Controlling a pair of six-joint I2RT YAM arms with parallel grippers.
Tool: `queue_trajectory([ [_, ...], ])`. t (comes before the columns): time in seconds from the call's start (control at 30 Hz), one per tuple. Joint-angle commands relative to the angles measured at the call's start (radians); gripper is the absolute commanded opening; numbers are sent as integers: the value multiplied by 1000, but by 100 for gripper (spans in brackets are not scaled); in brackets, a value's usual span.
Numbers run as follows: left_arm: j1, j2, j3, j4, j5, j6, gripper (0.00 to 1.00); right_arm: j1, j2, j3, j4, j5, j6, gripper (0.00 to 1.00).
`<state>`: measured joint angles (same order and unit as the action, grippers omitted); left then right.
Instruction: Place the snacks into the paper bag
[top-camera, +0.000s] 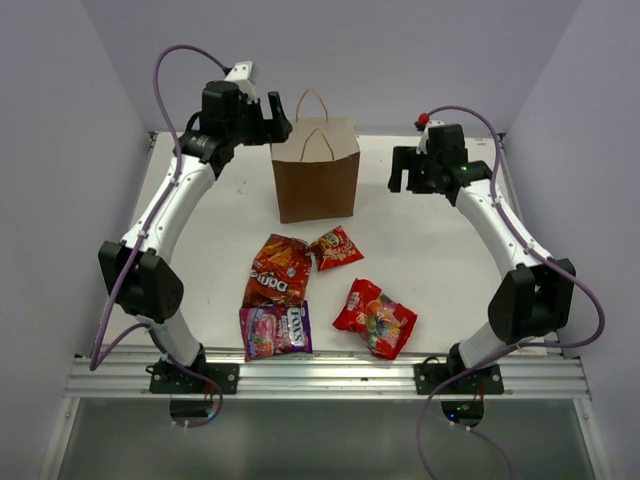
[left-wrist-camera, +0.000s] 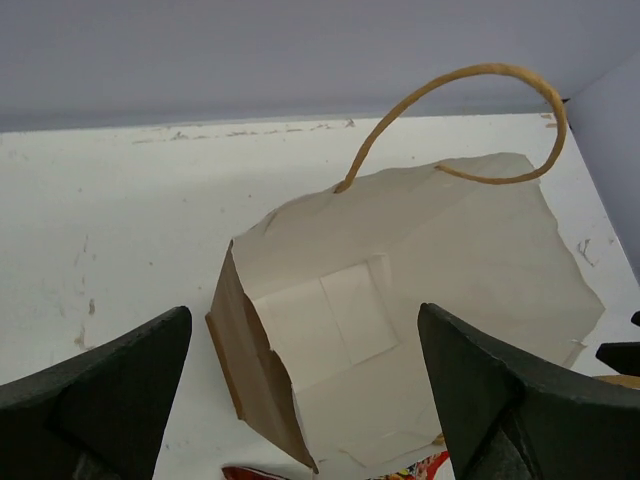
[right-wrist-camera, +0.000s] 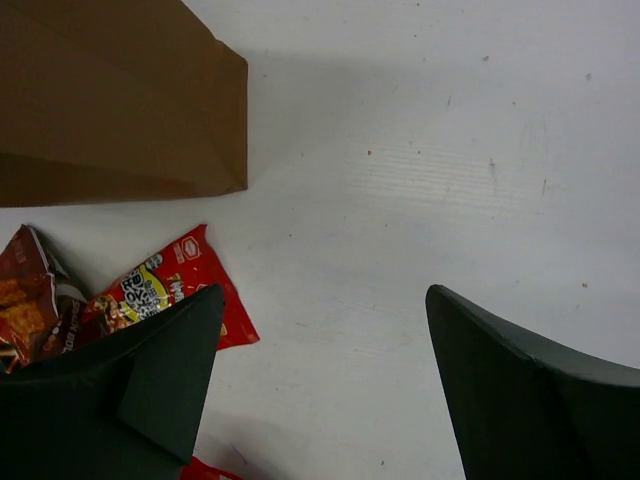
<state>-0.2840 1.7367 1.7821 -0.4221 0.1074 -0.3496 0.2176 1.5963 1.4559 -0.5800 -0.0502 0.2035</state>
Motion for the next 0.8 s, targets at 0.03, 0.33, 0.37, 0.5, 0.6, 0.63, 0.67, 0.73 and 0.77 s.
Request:
queue_trajectory([
  [0.03,-24,-8,-7,-75,-50,-69,98,8,-82,-46,-14,10,-6,84],
  [0.33,-46,-11,-70,-72,-60,-74,59,60,-196,-276,3,-95,-29,64],
  [0.37,-46,-6,-67,-72,-60,-72,50,74,-206,-291,0,-129,-36,66],
  [0.5,-50,3,-64,-81,-72,-66,33,109,-255,-356,-29,-244,-46,71],
  [0.6,-53,9,-64,-90,-77,-58,27,138,-288,-393,-56,-296,-50,73],
  [0.63,-55,14,-64,-92,-77,-57,26,143,-292,-408,-66,-327,-50,73],
  [0.67,-55,15,-64,-95,-78,-54,23,152,-294,-413,-75,-330,-52,73],
  [0.73,-58,18,-64,-98,-78,-52,22,161,-291,-422,-109,-359,-59,73],
  [0.77,-60,20,-64,-99,-78,-52,22,170,-286,-424,-124,-373,-65,73],
])
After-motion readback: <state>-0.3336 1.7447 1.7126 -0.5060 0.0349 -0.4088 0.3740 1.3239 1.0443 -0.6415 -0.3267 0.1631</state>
